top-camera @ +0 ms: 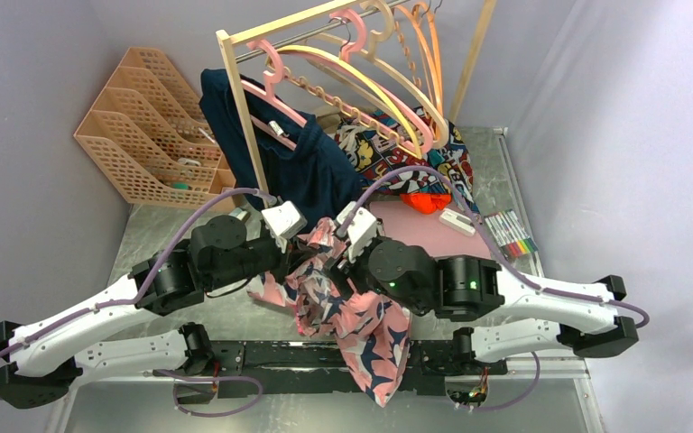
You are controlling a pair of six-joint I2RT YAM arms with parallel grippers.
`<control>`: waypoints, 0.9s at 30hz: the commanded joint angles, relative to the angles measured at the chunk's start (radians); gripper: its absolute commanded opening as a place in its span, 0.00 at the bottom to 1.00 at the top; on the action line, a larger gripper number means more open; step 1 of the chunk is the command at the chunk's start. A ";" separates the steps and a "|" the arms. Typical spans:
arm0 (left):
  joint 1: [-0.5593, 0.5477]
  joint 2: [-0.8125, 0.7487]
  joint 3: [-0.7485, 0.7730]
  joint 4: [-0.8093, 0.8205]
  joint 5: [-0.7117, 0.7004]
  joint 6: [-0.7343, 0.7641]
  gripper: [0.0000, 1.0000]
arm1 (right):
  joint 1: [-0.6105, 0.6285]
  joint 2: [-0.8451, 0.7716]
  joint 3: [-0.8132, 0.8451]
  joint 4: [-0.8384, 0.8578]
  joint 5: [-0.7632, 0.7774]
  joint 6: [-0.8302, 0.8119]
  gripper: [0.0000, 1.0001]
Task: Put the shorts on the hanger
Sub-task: Adjust the shorts at the center of the board.
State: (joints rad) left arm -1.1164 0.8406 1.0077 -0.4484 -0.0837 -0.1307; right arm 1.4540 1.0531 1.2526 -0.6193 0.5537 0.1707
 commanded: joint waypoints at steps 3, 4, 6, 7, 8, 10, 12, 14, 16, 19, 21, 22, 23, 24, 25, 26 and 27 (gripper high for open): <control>-0.005 -0.006 0.031 0.007 0.009 0.007 0.07 | -0.002 0.034 0.002 0.060 0.103 -0.029 0.64; -0.005 -0.007 0.030 0.008 0.011 0.005 0.07 | -0.003 0.042 0.004 0.060 0.145 -0.020 0.62; -0.005 -0.009 0.027 0.010 0.018 0.001 0.07 | -0.004 0.047 -0.006 0.077 0.213 -0.011 0.59; -0.005 -0.010 0.024 0.012 0.022 -0.001 0.07 | -0.005 0.047 -0.017 0.097 0.228 -0.015 0.58; -0.006 -0.013 0.022 0.014 0.027 -0.002 0.07 | -0.006 0.045 -0.024 0.113 0.229 -0.020 0.58; -0.005 -0.015 0.019 0.017 0.031 -0.007 0.07 | -0.009 0.053 -0.029 0.137 0.211 -0.033 0.58; -0.005 -0.014 0.019 0.023 0.037 -0.009 0.07 | -0.011 0.069 -0.030 0.149 0.205 -0.040 0.59; -0.005 -0.013 0.022 0.025 0.046 -0.012 0.07 | -0.012 0.086 -0.032 0.161 0.210 -0.047 0.55; -0.005 -0.011 0.023 0.034 0.062 -0.017 0.07 | -0.017 0.092 -0.042 0.185 0.211 -0.052 0.38; -0.005 -0.011 0.013 0.045 0.056 -0.037 0.09 | -0.029 0.081 -0.057 0.218 0.209 -0.040 0.06; -0.005 -0.027 -0.013 0.054 0.013 -0.071 0.36 | -0.033 0.066 -0.060 0.207 0.227 -0.008 0.00; -0.005 -0.044 -0.038 0.060 -0.015 -0.107 0.55 | -0.035 0.054 -0.063 0.195 0.238 0.012 0.00; -0.005 -0.066 -0.074 0.063 -0.051 -0.140 0.76 | -0.035 0.040 -0.068 0.175 0.251 0.035 0.00; -0.005 -0.093 -0.104 0.063 -0.083 -0.177 0.97 | -0.035 0.022 -0.073 0.153 0.267 0.064 0.00; -0.005 -0.124 -0.139 0.060 -0.115 -0.216 1.00 | -0.036 0.006 -0.080 0.126 0.280 0.093 0.00; -0.005 -0.162 -0.178 0.060 -0.138 -0.266 0.99 | -0.035 -0.016 -0.087 0.100 0.294 0.121 0.00; -0.005 -0.199 -0.216 0.058 -0.157 -0.321 0.99 | -0.035 -0.037 -0.097 0.072 0.310 0.154 0.00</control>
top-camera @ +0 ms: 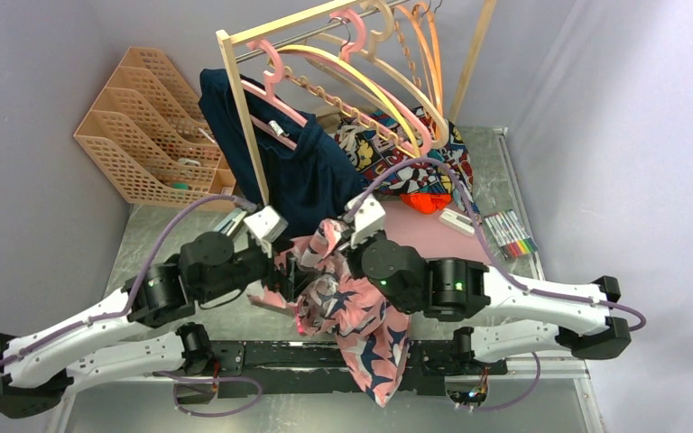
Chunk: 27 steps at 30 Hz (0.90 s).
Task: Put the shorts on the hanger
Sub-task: Adjust the shorts at the center of the board.
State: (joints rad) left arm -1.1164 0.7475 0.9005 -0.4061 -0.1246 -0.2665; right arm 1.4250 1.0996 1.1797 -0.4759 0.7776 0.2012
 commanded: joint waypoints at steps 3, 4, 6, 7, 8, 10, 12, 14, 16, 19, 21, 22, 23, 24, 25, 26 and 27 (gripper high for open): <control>-0.005 -0.233 -0.221 0.001 -0.157 -0.343 0.99 | -0.008 -0.143 -0.054 -0.139 0.117 0.207 0.00; -0.005 -0.287 -0.256 -0.002 -0.163 -0.395 0.99 | -0.008 -0.158 -0.064 -0.157 0.125 0.231 0.00; -0.005 -0.355 -0.326 0.006 -0.163 -0.493 0.99 | -0.008 -0.191 -0.082 -0.189 0.142 0.290 0.00; -0.005 -0.385 -0.356 0.016 -0.157 -0.533 0.99 | -0.008 -0.202 -0.091 -0.202 0.150 0.307 0.00; -0.006 -0.409 -0.387 0.028 -0.148 -0.570 0.99 | -0.008 -0.215 -0.099 -0.207 0.154 0.320 0.00; -0.005 -0.455 -0.444 0.069 -0.131 -0.618 0.99 | -0.008 -0.234 -0.115 -0.203 0.160 0.334 0.00; -0.005 -0.505 -0.503 0.142 -0.102 -0.645 0.99 | -0.008 -0.242 -0.126 -0.203 0.166 0.346 0.00; -0.005 -0.527 -0.576 0.280 -0.029 -0.640 0.99 | -0.008 -0.241 -0.128 -0.207 0.174 0.359 0.00; -0.005 -0.496 -0.620 0.375 0.026 -0.636 0.99 | -0.008 -0.238 -0.131 -0.208 0.177 0.367 0.00; -0.005 -0.316 -0.568 0.332 0.084 -0.636 1.00 | -0.008 -0.233 -0.134 -0.204 0.178 0.373 0.00; -0.010 -0.194 -0.522 0.300 0.102 -0.618 0.96 | -0.008 -0.228 -0.132 -0.202 0.180 0.375 0.00; -0.016 -0.152 -0.515 0.302 0.100 -0.616 0.95 | -0.008 -0.226 -0.131 -0.199 0.180 0.373 0.00; -0.025 -0.125 -0.517 0.312 0.095 -0.620 0.94 | -0.008 -0.222 -0.128 -0.199 0.178 0.372 0.00; -0.033 -0.102 -0.518 0.323 0.090 -0.623 0.94 | -0.008 -0.219 -0.124 -0.203 0.178 0.373 0.00; -0.041 -0.082 -0.519 0.330 0.086 -0.625 0.94 | -0.008 -0.215 -0.118 -0.211 0.179 0.380 0.00; -0.047 -0.067 -0.517 0.329 0.079 -0.629 0.94 | -0.008 -0.214 -0.115 -0.219 0.180 0.385 0.00; -0.057 -0.048 -0.514 0.324 0.069 -0.633 0.93 | -0.008 -0.216 -0.116 -0.224 0.180 0.389 0.00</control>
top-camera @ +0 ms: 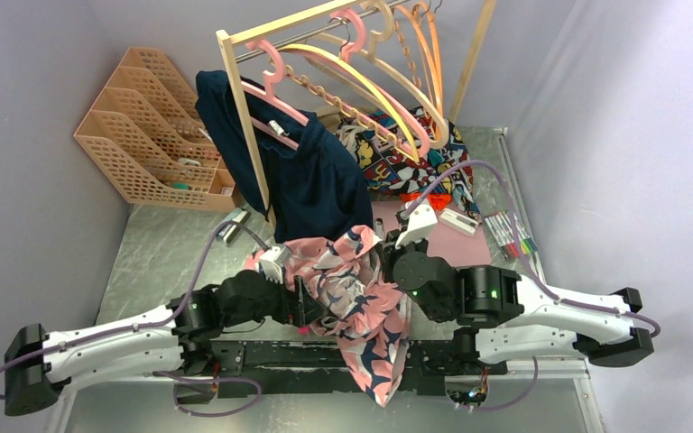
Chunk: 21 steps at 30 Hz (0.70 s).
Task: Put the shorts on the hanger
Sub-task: Adjust the shorts at the center of the board.
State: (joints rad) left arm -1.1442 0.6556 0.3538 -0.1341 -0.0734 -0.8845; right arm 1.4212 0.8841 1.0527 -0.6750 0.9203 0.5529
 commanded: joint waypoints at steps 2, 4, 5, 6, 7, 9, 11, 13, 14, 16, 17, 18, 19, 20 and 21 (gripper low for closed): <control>-0.043 0.062 0.034 0.041 0.002 -0.020 0.91 | -0.004 -0.010 0.005 -0.026 0.037 0.043 0.00; -0.059 0.069 0.032 0.031 -0.006 -0.022 0.86 | -0.005 -0.020 0.000 -0.026 0.039 0.047 0.00; -0.064 0.071 0.032 0.029 -0.008 -0.019 0.82 | -0.004 -0.024 0.000 -0.028 0.041 0.051 0.00; -0.068 0.075 0.032 0.021 -0.014 -0.020 0.78 | -0.004 -0.024 0.002 -0.032 0.044 0.055 0.00; -0.070 0.081 0.035 0.009 -0.017 -0.022 0.73 | -0.004 -0.026 0.003 -0.036 0.046 0.058 0.00; -0.075 0.099 0.048 -0.020 -0.026 -0.014 0.55 | -0.004 -0.027 0.008 -0.037 0.046 0.059 0.00; -0.082 0.107 0.091 -0.081 -0.061 0.004 0.33 | -0.004 -0.034 0.021 -0.034 0.030 0.052 0.00; -0.086 0.089 0.171 -0.171 -0.111 0.038 0.15 | -0.005 -0.044 0.040 -0.011 -0.015 0.010 0.00; -0.086 0.071 0.243 -0.221 -0.134 0.072 0.09 | -0.005 -0.052 0.053 0.005 -0.052 -0.026 0.00; -0.086 0.030 0.381 -0.328 -0.190 0.135 0.07 | -0.004 -0.057 0.105 0.016 -0.121 -0.091 0.00; -0.086 0.016 0.468 -0.381 -0.216 0.172 0.07 | -0.005 -0.058 0.142 0.011 -0.151 -0.120 0.00; -0.086 0.009 0.557 -0.439 -0.246 0.207 0.07 | -0.004 -0.056 0.185 0.008 -0.181 -0.150 0.00; -0.086 0.010 0.647 -0.494 -0.279 0.239 0.07 | -0.004 -0.052 0.227 0.005 -0.207 -0.183 0.00; -0.086 0.018 0.744 -0.543 -0.304 0.272 0.07 | -0.004 -0.044 0.280 -0.003 -0.235 -0.214 0.00; -0.086 0.036 0.847 -0.599 -0.329 0.305 0.07 | -0.004 -0.034 0.356 -0.005 -0.264 -0.242 0.00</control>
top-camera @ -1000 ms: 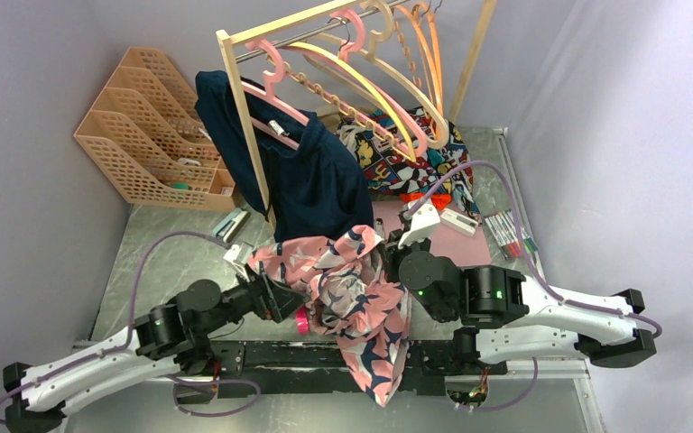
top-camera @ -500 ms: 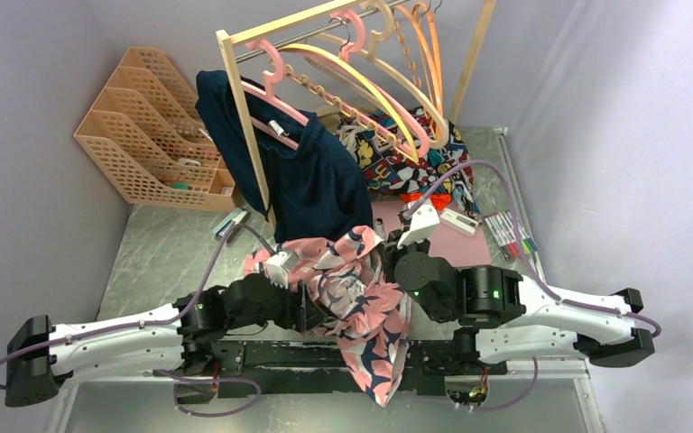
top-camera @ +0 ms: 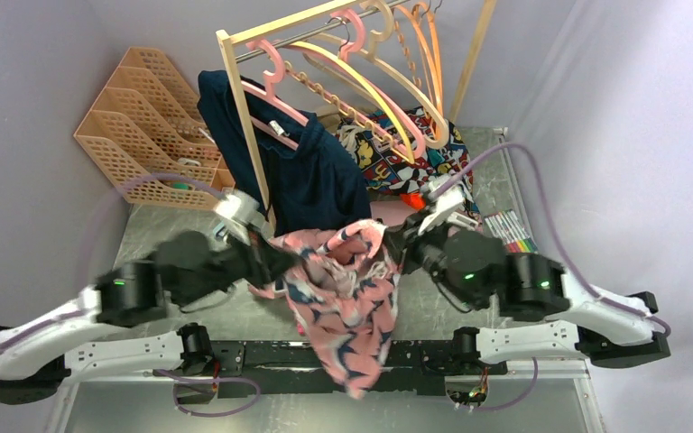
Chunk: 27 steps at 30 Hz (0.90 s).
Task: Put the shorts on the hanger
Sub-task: Adjust the shorts at the center of the board.
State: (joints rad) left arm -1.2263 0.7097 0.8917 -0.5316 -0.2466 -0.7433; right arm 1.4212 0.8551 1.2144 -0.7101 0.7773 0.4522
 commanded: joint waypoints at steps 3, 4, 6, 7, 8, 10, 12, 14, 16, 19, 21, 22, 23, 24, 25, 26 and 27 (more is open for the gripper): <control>-0.004 0.061 0.618 -0.332 -0.204 0.274 0.07 | -0.004 0.049 0.398 0.025 -0.219 -0.247 0.00; -0.004 0.096 0.717 -0.345 -0.212 0.314 0.07 | -0.004 0.072 0.480 0.026 -0.262 -0.276 0.00; -0.004 0.134 0.863 -0.331 -0.214 0.385 0.07 | -0.004 0.115 0.611 0.042 -0.340 -0.316 0.00; -0.004 0.143 0.906 -0.312 -0.208 0.422 0.07 | -0.004 0.126 0.649 0.065 -0.374 -0.330 0.00; -0.004 0.143 0.925 -0.282 -0.198 0.448 0.07 | -0.004 0.125 0.661 0.088 -0.409 -0.341 0.00; -0.004 0.125 0.905 -0.228 -0.188 0.473 0.07 | -0.004 0.101 0.613 0.134 -0.400 -0.357 0.00; -0.004 0.099 0.845 -0.204 -0.197 0.471 0.07 | -0.004 0.061 0.506 0.162 -0.333 -0.344 0.00; -0.004 0.072 0.770 -0.209 -0.225 0.449 0.07 | -0.004 0.027 0.404 0.148 -0.270 -0.311 0.00; -0.004 0.048 0.722 -0.233 -0.249 0.419 0.07 | -0.005 -0.001 0.318 0.110 -0.234 -0.267 0.00; -0.004 0.021 0.684 -0.266 -0.284 0.397 0.07 | -0.004 -0.036 0.199 0.056 -0.227 -0.195 0.00; -0.004 0.030 0.727 -0.261 -0.305 0.445 0.07 | -0.004 -0.022 0.242 0.029 -0.237 -0.202 0.00; -0.004 0.056 0.801 -0.254 -0.312 0.489 0.07 | -0.004 0.012 0.329 0.008 -0.241 -0.242 0.00; -0.004 0.102 0.910 -0.254 -0.312 0.537 0.07 | -0.004 0.060 0.468 -0.014 -0.256 -0.265 0.00; -0.004 0.192 1.048 -0.271 -0.296 0.586 0.07 | -0.004 0.118 0.618 -0.040 -0.300 -0.319 0.00; -0.005 0.263 1.210 -0.290 -0.264 0.622 0.07 | -0.004 0.187 0.777 -0.043 -0.373 -0.352 0.00; -0.003 0.330 1.348 -0.307 -0.220 0.649 0.07 | -0.005 0.226 0.898 -0.020 -0.461 -0.374 0.00; 0.001 0.368 1.459 -0.302 -0.174 0.666 0.07 | -0.006 0.238 0.962 0.024 -0.595 -0.389 0.00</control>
State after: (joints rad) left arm -1.2278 0.9428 1.9800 -0.9039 -0.4927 -0.2245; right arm 1.4212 1.0492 1.8294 -0.7979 0.4580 0.1696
